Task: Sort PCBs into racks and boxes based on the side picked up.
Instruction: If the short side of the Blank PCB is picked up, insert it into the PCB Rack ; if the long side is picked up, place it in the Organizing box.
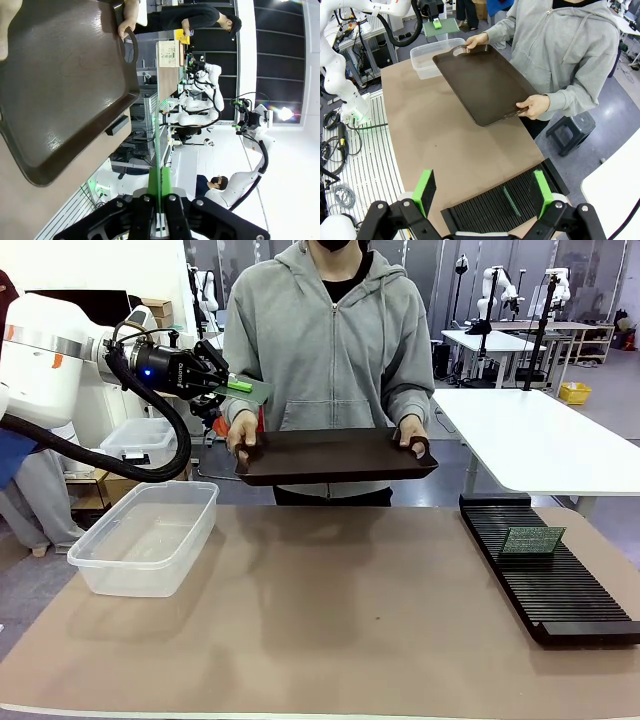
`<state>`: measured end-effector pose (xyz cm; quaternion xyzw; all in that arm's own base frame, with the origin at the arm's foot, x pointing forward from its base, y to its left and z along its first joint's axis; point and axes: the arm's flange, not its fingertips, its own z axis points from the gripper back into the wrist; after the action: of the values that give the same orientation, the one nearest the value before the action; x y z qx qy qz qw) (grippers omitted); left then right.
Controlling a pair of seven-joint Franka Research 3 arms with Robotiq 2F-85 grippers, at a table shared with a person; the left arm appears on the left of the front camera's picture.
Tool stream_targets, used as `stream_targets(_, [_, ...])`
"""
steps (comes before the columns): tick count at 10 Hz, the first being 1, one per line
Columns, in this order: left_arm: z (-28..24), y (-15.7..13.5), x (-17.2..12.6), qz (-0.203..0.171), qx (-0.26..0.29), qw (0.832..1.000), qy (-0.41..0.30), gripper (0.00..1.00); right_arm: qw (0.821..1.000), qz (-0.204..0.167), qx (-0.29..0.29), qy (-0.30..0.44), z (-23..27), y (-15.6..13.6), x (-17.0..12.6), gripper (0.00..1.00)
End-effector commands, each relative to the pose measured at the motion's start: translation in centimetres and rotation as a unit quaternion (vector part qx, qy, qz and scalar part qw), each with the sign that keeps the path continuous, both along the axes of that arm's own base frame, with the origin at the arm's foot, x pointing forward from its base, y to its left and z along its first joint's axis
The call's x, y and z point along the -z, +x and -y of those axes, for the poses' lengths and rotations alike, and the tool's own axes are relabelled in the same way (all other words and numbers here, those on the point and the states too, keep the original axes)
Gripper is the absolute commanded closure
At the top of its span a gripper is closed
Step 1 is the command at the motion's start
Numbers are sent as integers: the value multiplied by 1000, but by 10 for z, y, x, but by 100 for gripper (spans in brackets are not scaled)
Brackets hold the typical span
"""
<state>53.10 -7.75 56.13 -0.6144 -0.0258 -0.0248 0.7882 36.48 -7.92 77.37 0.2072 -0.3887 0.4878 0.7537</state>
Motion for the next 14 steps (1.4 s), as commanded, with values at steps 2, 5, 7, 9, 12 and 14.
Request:
stream_targets(2, [-4,-1,-10,0,11,999,46,97,1000,0,-3,4,-1,0,1,0])
stream_targets(5, [-30,-14,-56,53,34,988,143,97,1000,0,-3,4,-1,0,1,0])
stream_targets(7, [-41,-22,-75,83,27,978,188,97,1000,0,-3,4,-1,0,1,0])
stream_targets(9, [-53,-22,-77,94,29,964,248,97,1000,0,-3,4,-1,0,1,0])
stream_targets(12, [-66,-17,-61,121,15,937,328,97,1000,0,-3,4,-1,0,1,0])
stream_targets(14, [-72,-8,-44,128,-28,920,370,97,1000,0,-3,4,-1,0,1,0])
